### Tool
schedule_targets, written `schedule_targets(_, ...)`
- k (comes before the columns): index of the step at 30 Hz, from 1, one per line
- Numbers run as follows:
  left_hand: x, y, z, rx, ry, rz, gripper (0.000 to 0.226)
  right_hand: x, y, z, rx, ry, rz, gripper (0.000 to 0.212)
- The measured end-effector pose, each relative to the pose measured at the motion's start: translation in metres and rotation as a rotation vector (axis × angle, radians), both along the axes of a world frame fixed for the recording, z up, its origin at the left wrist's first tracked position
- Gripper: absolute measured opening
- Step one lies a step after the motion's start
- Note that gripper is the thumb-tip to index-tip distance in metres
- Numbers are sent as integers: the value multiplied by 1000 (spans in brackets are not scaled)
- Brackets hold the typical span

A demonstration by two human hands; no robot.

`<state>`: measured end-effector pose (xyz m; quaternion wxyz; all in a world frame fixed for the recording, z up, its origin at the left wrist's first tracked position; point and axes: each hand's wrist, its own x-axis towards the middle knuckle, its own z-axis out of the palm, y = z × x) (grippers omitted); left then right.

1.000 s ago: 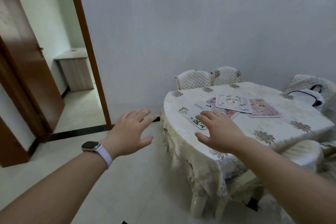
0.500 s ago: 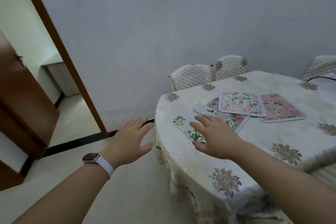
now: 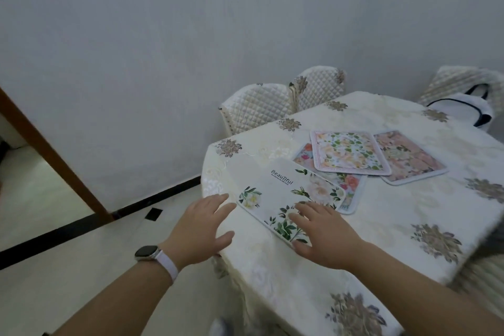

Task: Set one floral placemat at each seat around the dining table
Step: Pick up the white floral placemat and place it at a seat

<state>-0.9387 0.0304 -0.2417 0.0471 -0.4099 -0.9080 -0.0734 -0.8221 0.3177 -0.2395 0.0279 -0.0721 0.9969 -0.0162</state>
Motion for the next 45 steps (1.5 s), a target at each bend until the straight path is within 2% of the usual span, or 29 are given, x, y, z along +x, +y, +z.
schedule_targets(7, -123, 0, -60, 21, -141, -163, 58, -60, -15, -51, -21, -232, -292, 66)
schedule_targets(13, -180, 8, -109, -21, -265, -257, 55, -72, -18, -77, -58, -384, -556, 65)
schedule_targets(20, -204, 46, -146, -96, -431, -214, 63, -69, -17, -91, -187, -472, -819, 60)
schedule_targets(24, -211, 66, -154, -99, -508, -101, 70, -71, -6, -107, -324, -500, -980, 55)
schedule_targets(28, -213, 86, -154, -98, -571, -2, 75, -76, 7, -125, -447, -425, -1118, 40)
schedule_targets(30, -215, 101, -150, -88, -638, 67, 70, -81, 14, -127, -494, -343, -1171, 34)
schedule_targets(34, -222, 139, -147, -14, -792, 225, 54, -94, 31, -132, -703, -196, -1331, 47)
schedule_targets(36, -229, 157, -154, 49, -870, 353, 57, -102, 37, -132, -889, -104, -1446, 54)
schedule_targets(39, -235, 174, -165, 116, -902, 508, 59, -112, 45, -133, -1125, 36, -1628, 51)
schedule_targets(42, -235, 184, -154, 142, -899, 583, 56, -113, 53, -139, -1214, 74, -1704, 45)
schedule_targets(45, -238, 189, -151, 166, -946, 610, 43, -111, 58, -143, -1266, 41, -1723, 28)
